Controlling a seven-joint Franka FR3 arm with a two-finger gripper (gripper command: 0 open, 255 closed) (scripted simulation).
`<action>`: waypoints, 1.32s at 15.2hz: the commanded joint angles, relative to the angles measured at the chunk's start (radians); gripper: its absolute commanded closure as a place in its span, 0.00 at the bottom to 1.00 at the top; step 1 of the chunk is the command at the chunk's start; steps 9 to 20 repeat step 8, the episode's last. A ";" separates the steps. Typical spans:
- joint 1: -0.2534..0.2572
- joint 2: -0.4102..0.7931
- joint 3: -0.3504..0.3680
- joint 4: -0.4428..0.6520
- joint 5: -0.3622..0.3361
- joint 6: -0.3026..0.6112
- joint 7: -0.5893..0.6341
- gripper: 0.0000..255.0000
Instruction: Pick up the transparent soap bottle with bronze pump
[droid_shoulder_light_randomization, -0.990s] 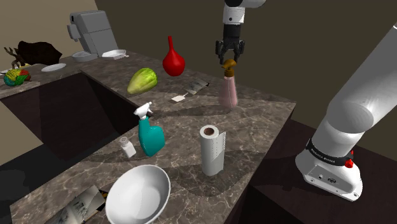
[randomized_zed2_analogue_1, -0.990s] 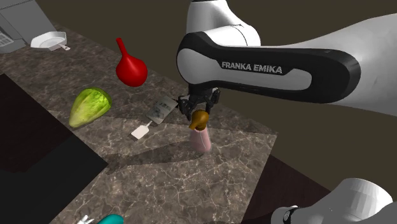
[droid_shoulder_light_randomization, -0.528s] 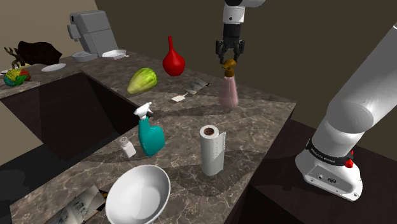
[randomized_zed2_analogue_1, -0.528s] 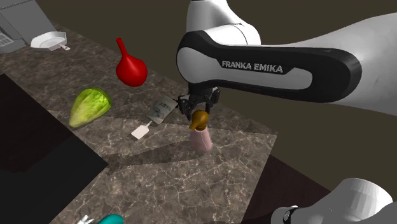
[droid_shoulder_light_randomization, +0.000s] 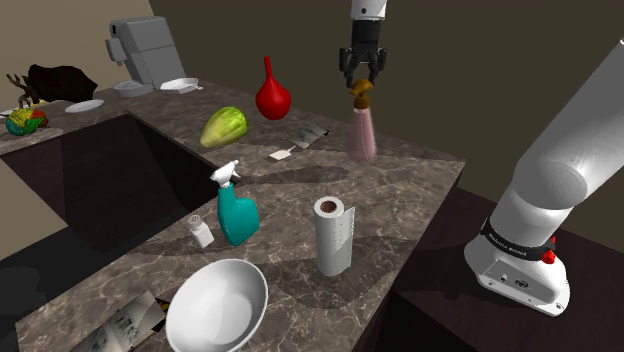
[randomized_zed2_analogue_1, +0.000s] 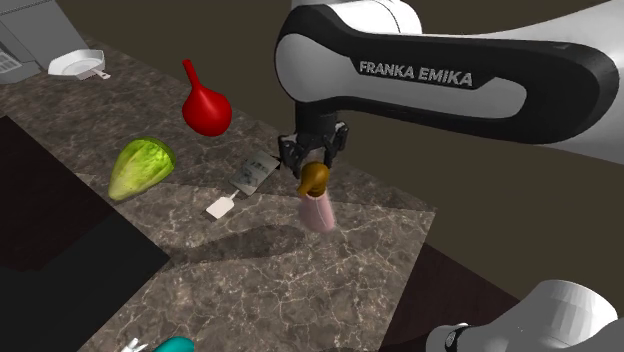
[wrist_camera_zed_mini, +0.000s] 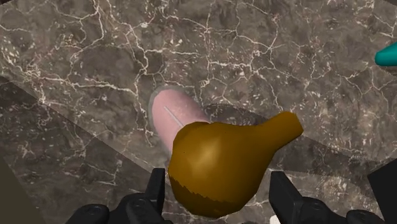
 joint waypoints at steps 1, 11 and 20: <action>0.000 -0.002 0.000 0.023 -0.001 -0.024 0.004 1.00; 0.000 0.000 -0.001 0.094 -0.002 -0.093 0.013 1.00; 0.000 0.000 -0.001 0.094 -0.002 -0.093 0.013 1.00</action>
